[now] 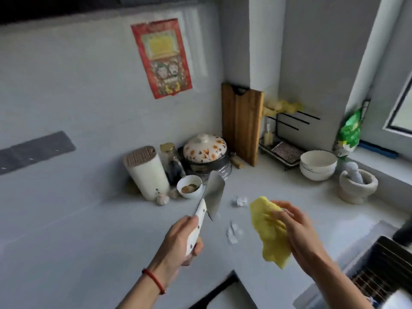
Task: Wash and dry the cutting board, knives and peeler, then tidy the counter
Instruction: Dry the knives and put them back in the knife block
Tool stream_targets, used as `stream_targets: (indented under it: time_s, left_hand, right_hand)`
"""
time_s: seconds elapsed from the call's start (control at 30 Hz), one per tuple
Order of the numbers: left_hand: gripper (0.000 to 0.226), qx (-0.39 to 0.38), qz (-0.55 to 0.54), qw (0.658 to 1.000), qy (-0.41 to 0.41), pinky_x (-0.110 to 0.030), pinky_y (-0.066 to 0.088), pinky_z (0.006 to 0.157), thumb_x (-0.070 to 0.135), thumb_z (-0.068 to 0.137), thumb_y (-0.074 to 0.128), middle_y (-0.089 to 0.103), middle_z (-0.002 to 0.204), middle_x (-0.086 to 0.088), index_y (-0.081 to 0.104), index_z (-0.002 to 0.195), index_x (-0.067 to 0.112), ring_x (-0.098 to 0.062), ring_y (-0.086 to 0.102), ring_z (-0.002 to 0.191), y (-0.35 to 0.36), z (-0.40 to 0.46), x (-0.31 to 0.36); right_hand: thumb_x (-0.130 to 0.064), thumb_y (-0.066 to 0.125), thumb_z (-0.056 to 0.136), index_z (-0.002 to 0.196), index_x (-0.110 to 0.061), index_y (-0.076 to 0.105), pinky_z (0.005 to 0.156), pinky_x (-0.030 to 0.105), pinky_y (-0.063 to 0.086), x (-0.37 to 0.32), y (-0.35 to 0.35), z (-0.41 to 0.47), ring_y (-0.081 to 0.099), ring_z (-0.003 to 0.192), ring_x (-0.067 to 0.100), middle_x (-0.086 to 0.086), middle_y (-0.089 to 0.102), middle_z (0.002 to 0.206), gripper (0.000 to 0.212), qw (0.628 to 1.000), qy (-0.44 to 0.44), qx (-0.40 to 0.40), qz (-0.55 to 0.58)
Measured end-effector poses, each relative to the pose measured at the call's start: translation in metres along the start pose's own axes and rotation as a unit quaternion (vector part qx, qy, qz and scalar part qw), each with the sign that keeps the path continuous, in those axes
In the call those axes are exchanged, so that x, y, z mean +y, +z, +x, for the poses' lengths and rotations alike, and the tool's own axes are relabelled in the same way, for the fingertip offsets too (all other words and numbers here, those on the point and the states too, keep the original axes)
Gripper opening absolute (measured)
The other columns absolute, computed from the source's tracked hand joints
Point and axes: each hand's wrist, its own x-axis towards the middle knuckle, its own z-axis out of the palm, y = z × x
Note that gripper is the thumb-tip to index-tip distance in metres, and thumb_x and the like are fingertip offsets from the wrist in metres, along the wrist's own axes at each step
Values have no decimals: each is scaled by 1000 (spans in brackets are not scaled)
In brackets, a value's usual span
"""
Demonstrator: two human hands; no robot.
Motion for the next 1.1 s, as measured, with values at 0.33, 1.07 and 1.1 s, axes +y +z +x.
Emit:
stream_targets:
  time_s: [0.33, 1.07, 1.1]
  left_hand:
    - [34, 182, -109, 975, 58, -18, 24, 38, 44, 77, 60, 54, 67, -10, 49, 90, 14, -11, 36, 37, -127, 103, 56]
    - [41, 243, -57, 968, 37, -55, 57, 57, 39, 90, 48, 65, 113, -33, 50, 111, 4, -53, 67, 91, -162, 195, 95]
    - [38, 239, -64, 968, 33, -49, 53, 48, 37, 90, 48, 65, 110, -34, 50, 110, 4, -48, 67, 77, -164, 195, 97]
  right_hand:
    - [-9, 68, 93, 99, -19, 76, 56, 39, 58, 16, 144, 65, 75, 74, 32, 12, 78, 88, 15, 989, -13, -29, -145]
    - [-8, 65, 95, 101, -19, 76, 74, 55, 60, 14, 202, 126, 74, 82, 34, 9, 78, 89, 17, 974, -30, -4, -224]
    - [-8, 66, 95, 101, -20, 76, 74, 56, 60, 14, 201, 126, 74, 81, 34, 9, 78, 89, 17, 974, -27, -3, -226]
